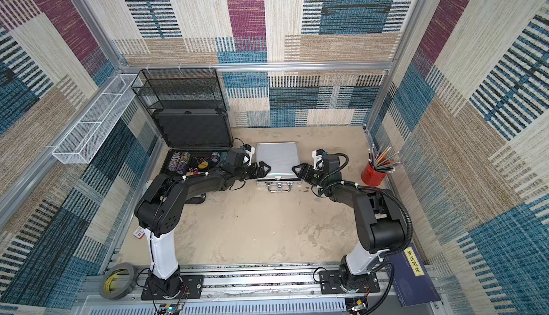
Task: Open the poker set cases
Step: Open the case lid on the poker set case.
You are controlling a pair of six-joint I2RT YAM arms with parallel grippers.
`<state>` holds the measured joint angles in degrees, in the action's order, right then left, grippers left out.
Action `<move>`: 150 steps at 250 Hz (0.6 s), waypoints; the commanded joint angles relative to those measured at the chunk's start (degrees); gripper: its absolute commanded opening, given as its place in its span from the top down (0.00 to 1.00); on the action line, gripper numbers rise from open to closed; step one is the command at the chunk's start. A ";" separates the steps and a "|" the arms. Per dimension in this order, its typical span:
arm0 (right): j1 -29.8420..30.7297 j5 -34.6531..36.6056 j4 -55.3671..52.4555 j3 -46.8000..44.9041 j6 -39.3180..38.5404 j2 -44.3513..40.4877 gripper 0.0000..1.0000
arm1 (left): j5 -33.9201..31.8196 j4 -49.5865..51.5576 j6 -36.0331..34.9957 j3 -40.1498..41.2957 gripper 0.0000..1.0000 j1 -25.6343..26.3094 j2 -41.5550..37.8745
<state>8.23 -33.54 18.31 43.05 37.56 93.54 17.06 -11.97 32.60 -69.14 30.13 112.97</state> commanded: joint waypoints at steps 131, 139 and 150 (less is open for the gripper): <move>-0.85 -15.24 25.68 -6.33 15.59 2.81 0.34 | 8.73 -1.61 -3.97 -3.10 0.10 0.63 -0.02; -0.86 -15.29 25.20 -6.14 15.31 2.80 0.33 | 8.59 -1.49 -4.20 -3.18 0.10 0.63 -0.15; -0.93 -15.03 24.66 -6.05 15.02 2.72 0.33 | 8.51 -1.01 -4.31 -3.32 0.10 0.61 -0.29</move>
<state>6.92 -39.83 35.57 36.64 50.17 96.29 16.56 -9.67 30.41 -71.48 29.89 113.43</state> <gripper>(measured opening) 0.665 0.904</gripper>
